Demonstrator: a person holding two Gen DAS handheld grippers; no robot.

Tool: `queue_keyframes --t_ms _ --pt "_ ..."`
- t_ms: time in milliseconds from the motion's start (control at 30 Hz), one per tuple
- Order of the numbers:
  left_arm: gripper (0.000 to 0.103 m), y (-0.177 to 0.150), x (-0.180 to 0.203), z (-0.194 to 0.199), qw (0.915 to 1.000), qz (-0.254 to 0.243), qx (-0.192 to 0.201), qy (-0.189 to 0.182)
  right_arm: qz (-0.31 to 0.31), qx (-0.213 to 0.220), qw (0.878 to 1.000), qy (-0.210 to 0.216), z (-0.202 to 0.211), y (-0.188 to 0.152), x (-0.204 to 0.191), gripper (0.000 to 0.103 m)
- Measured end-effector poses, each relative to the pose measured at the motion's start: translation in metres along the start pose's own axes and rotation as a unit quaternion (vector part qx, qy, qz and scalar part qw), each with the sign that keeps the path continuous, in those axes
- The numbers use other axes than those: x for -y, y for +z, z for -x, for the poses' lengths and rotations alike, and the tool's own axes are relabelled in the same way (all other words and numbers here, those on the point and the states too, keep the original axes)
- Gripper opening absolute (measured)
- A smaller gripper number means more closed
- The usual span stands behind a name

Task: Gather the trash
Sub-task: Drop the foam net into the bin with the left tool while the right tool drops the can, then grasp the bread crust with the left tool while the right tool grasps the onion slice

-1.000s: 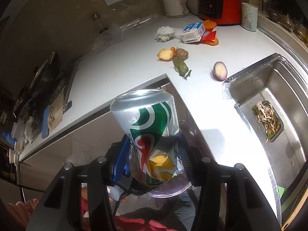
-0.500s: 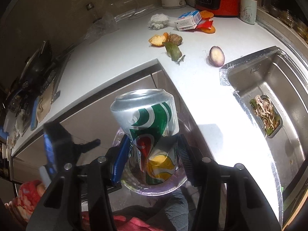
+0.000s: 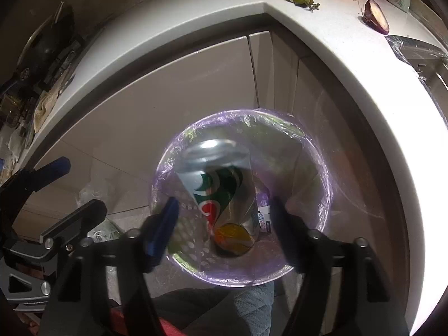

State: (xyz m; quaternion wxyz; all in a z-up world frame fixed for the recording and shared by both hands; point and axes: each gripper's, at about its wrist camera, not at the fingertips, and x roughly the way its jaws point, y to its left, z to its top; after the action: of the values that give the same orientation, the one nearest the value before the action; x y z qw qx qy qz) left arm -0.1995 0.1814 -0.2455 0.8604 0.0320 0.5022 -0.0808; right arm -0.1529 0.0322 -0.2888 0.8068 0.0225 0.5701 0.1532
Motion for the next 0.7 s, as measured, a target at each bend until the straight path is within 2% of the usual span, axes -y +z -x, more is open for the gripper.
queue_keyframes --t_ms 200,400,467,533,600,700 --pt "0.083 0.003 -0.001 0.008 1.0000 0.002 0.008 0.002 -0.005 0.016 1.000 0.001 0.019 0.006 0.004 0.082" --pt "0.083 0.018 0.010 0.014 0.9997 -0.001 0.022 0.000 -0.004 0.071 0.997 -0.002 0.073 0.024 0.016 0.092" --pt "0.083 0.027 0.016 0.016 0.9996 -0.001 0.030 -0.003 -0.002 0.100 0.995 -0.014 0.095 0.035 0.024 0.100" --pt "0.085 0.039 0.023 0.018 0.9992 -0.001 0.039 -0.006 -0.001 0.126 0.991 -0.035 0.115 0.046 0.037 0.101" --pt "0.093 0.053 0.030 0.021 0.9987 0.000 0.051 -0.006 -0.003 0.145 0.988 -0.054 0.126 0.061 0.054 0.101" --pt "0.093 0.079 0.043 0.022 0.9975 -0.004 0.070 -0.011 -0.017 0.148 0.986 -0.076 0.128 0.088 0.089 0.101"
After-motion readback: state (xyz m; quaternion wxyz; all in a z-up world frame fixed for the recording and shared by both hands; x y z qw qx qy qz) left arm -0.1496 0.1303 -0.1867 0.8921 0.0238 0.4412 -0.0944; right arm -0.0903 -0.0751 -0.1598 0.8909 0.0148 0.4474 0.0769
